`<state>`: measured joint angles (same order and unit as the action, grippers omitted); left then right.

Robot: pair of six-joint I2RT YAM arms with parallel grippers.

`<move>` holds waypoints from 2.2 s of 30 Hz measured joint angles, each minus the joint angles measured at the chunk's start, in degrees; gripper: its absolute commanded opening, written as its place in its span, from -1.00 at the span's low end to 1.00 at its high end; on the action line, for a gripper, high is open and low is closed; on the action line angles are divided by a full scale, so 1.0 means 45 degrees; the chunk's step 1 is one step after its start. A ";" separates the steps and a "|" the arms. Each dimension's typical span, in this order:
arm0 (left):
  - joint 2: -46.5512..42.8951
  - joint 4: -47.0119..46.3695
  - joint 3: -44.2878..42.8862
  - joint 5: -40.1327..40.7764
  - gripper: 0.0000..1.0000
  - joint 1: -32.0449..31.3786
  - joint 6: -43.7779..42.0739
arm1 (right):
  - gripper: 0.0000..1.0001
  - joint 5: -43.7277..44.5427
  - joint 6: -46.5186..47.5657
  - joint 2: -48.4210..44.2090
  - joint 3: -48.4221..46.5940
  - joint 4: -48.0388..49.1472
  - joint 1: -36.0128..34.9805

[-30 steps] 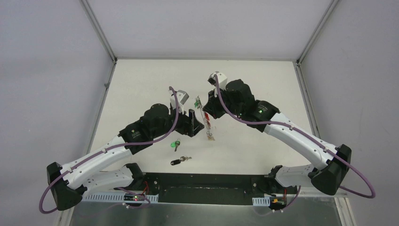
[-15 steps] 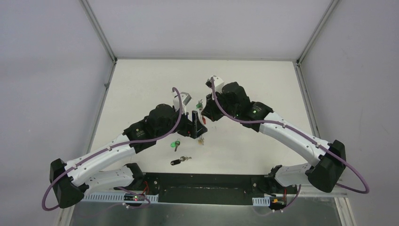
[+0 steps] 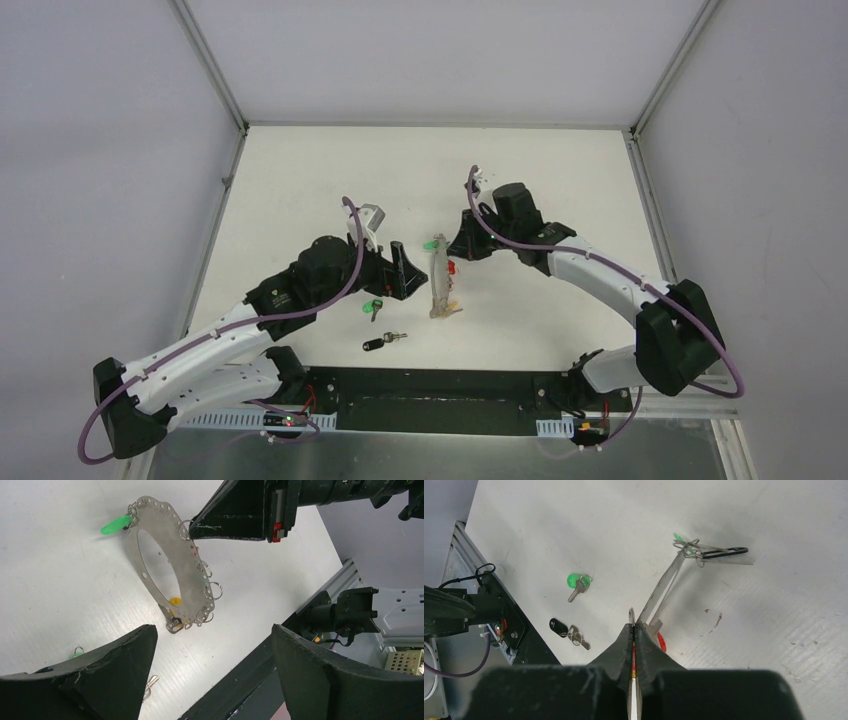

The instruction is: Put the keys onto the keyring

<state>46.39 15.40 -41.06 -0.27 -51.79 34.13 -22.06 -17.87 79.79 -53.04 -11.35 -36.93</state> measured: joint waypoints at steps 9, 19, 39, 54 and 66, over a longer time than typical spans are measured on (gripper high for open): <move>-0.0165 -0.0010 0.0301 0.0340 0.76 0.0000 0.0306 | -0.77 -0.1190 0.0408 0.1180 0.0024 0.0549 0.1608; -0.0321 -0.0063 0.0981 0.0612 0.98 0.0000 0.1107 | 0.53 -0.1248 0.1292 0.2346 -0.0670 -0.0918 0.1715; 0.0860 -0.0010 0.1491 0.1156 0.98 0.0000 0.3089 | 0.71 0.1773 -0.1263 -0.3381 0.2025 -0.3167 0.2973; 0.3789 -0.0092 0.1525 -0.0384 0.98 0.0622 0.3177 | -0.25 -0.0704 -0.4867 -0.0685 0.2594 -0.3211 0.3468; 0.1112 -0.1768 0.4993 -0.0355 0.98 0.1447 0.4260 | -0.38 -0.2215 -0.6625 0.1729 0.2875 -0.1438 0.3580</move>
<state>51.40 7.44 -18.59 -1.87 -45.28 53.30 -32.03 -47.68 87.57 -40.10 -17.82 -20.82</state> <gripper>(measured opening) 0.991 0.307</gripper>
